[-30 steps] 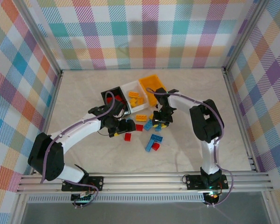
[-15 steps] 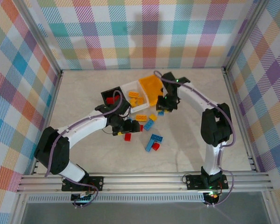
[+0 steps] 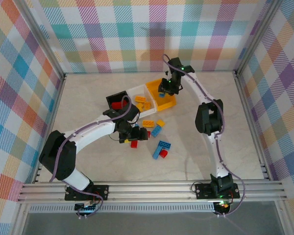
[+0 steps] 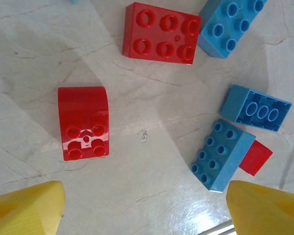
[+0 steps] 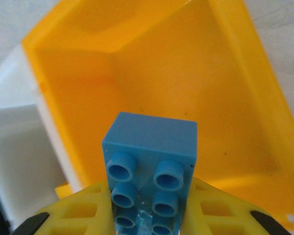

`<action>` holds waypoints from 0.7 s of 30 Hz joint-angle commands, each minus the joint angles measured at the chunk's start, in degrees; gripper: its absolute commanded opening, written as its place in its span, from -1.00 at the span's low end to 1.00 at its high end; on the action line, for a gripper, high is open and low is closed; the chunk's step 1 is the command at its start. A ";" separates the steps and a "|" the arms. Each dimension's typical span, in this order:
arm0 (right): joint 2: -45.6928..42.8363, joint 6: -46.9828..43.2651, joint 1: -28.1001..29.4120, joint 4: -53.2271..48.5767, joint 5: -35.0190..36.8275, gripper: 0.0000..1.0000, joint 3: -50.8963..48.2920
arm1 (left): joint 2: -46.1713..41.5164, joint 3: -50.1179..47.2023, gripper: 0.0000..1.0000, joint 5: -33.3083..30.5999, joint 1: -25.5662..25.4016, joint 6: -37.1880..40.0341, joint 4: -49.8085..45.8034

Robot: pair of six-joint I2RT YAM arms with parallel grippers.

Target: Sort the legos into containers by color

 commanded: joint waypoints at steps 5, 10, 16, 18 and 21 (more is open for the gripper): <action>0.38 1.27 -0.44 -1.91 -3.96 -0.08 4.47 | 3.20 3.52 0.70 -1.10 -3.16 0.21 -2.23; -11.70 -2.10 -0.40 -1.13 -2.51 0.13 -9.04 | 6.13 6.68 0.68 -1.32 -7.03 3.12 -2.50; -28.67 -3.31 -0.52 1.60 -1.90 0.18 -31.73 | 8.82 7.21 0.68 0.20 -11.93 5.98 -0.23; -33.94 -2.21 -0.48 3.75 -2.45 0.19 -39.84 | 10.03 7.38 0.67 -0.04 -13.53 6.58 0.03; -40.74 -0.21 -0.48 6.92 -3.96 0.18 -51.11 | 11.84 7.57 0.61 -0.64 -15.42 6.59 0.58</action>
